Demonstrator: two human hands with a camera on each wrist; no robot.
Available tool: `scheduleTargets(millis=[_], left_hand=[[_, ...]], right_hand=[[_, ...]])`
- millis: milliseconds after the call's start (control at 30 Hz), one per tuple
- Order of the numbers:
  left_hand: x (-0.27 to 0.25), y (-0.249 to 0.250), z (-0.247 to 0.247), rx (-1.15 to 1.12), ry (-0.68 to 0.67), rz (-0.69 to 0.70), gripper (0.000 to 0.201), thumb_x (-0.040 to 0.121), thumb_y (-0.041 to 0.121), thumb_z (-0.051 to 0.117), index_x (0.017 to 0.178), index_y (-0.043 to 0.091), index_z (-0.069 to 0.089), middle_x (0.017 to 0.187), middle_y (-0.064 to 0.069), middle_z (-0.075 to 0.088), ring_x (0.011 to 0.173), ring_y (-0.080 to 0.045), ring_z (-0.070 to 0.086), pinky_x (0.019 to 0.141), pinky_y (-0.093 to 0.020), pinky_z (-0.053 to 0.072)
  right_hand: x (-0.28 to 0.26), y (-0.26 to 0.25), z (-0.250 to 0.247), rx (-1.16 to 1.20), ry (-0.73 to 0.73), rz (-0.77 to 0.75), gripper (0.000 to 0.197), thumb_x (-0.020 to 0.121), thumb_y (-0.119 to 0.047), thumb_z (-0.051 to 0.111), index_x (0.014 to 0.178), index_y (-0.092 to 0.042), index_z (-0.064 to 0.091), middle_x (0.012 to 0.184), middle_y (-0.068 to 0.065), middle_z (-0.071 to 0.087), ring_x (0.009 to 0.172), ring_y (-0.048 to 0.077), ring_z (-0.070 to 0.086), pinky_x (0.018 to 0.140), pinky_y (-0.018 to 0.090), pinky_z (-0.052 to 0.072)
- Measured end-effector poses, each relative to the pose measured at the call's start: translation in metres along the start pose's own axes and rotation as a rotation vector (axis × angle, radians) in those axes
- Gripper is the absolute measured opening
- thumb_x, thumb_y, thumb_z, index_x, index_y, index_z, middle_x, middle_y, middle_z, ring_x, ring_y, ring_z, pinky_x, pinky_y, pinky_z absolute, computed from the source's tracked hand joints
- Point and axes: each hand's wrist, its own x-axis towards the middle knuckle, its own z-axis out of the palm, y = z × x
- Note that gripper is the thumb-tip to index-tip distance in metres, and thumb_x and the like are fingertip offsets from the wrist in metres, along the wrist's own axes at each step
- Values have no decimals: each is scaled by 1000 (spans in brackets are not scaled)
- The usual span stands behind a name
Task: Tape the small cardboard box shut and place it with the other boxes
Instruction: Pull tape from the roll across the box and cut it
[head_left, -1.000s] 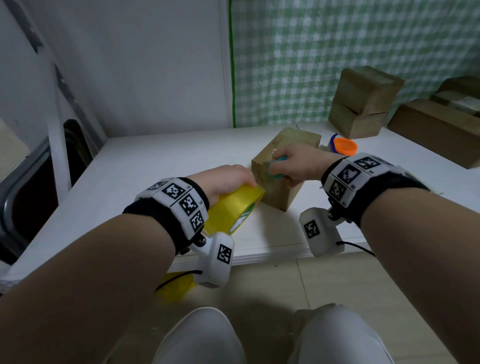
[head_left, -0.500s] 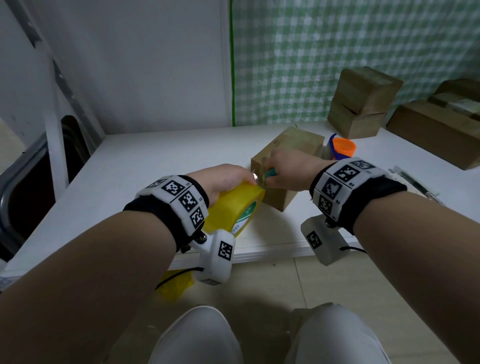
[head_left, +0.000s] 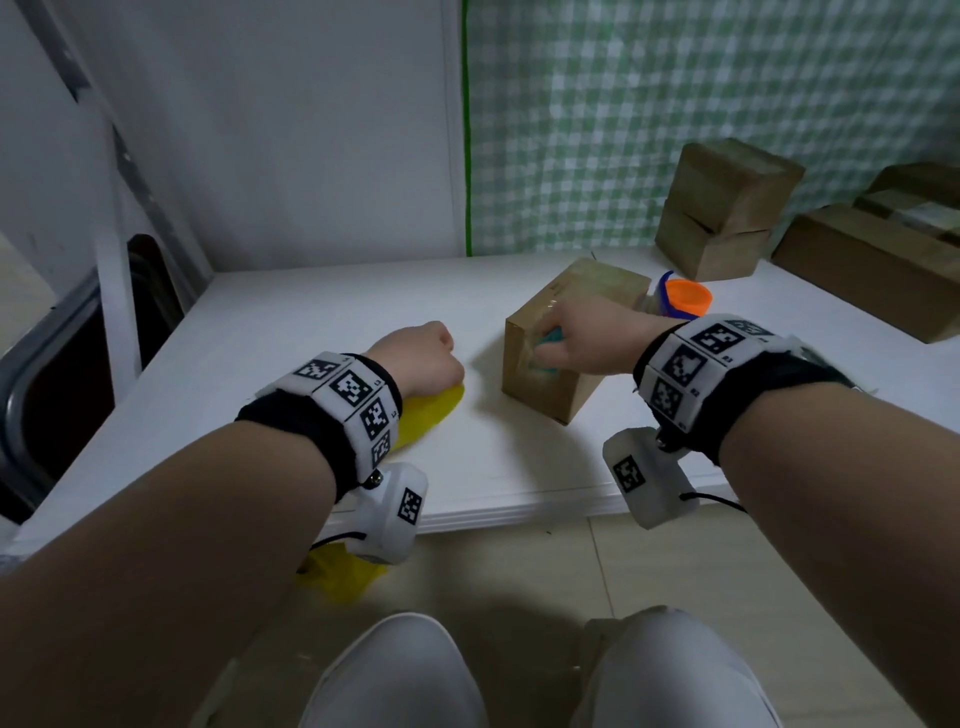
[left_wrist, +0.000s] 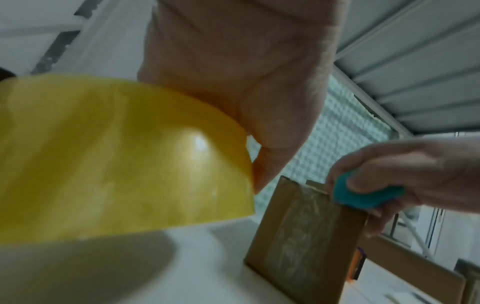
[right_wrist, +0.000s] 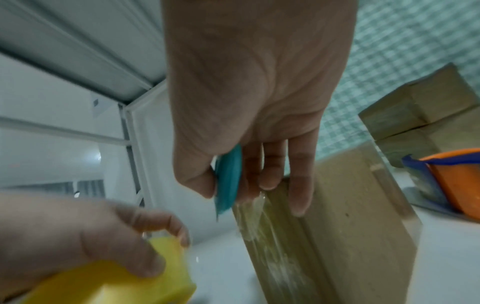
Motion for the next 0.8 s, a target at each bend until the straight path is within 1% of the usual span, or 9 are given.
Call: scheduleTargets(millis=[133, 233, 333, 400, 467, 567, 667, 733, 800], left_hand=[[6, -7, 12, 85, -45, -22, 52, 84, 24, 56, 133, 17, 40, 129, -11, 52, 100, -27, 47, 77, -29, 37], [8, -5, 25, 139, -72, -10, 58, 82, 24, 58, 134, 15, 36, 120, -10, 53, 93, -24, 45, 75, -31, 39], [10, -4, 37, 188, -107, 8, 71, 79, 26, 63, 139, 13, 27, 110, -8, 55, 94, -25, 52, 73, -32, 44], [10, -3, 42, 210, -139, 28, 83, 77, 28, 68, 144, 13, 21, 116, -9, 57, 103, -28, 57, 75, -33, 46], [11, -1, 42, 271, -111, 51, 83, 75, 36, 69, 142, 14, 26, 124, -9, 57, 111, -29, 56, 81, -35, 48], [13, 7, 31, 299, 103, 94, 61, 78, 45, 62, 129, 15, 48, 125, -8, 58, 115, -29, 54, 89, -38, 47], [17, 24, 24, -158, 150, 120, 30, 88, 23, 54, 110, 6, 64, 104, -11, 64, 92, -28, 60, 77, -33, 48], [18, 32, 31, -638, -24, 3, 22, 90, 15, 50, 105, 3, 61, 83, -10, 61, 65, -22, 56, 61, -30, 46], [19, 35, 39, -941, -171, -134, 19, 94, 15, 47, 107, 3, 54, 79, -10, 61, 59, -18, 56, 65, -30, 52]], right_hand=[[-7, 6, -1, 360, 134, 68, 17, 90, -24, 51, 85, -11, 59, 65, 0, 51, 56, 15, 53, 50, 21, 45], [-9, 11, 1, 440, 256, 89, 15, 92, -23, 50, 97, -12, 60, 72, 2, 57, 54, 11, 52, 46, 15, 48], [-7, 19, 5, 401, 365, 112, 24, 93, -22, 49, 110, -9, 61, 88, 7, 60, 68, 19, 58, 70, 36, 56], [-7, 24, 9, 369, 444, 130, 25, 93, -20, 48, 116, -11, 56, 91, 6, 57, 75, 22, 58, 70, 38, 54], [-5, 29, 14, 365, 529, 119, 25, 95, -16, 44, 119, -16, 51, 91, 4, 56, 72, 20, 55, 61, 32, 47], [0, 35, 18, 367, 520, 113, 33, 95, -6, 35, 115, -21, 56, 98, 7, 57, 77, 20, 51, 55, 24, 35], [2, 34, 21, 298, 414, 139, 37, 93, -2, 37, 108, -18, 66, 112, 11, 55, 92, 24, 52, 69, 21, 37], [2, 32, 25, 266, 400, 136, 29, 94, -11, 43, 110, -16, 67, 119, 12, 52, 106, 26, 53, 82, 22, 33], [1, 30, 29, 263, 404, 145, 25, 93, -16, 48, 111, -16, 65, 122, 11, 50, 111, 26, 53, 86, 22, 33]])
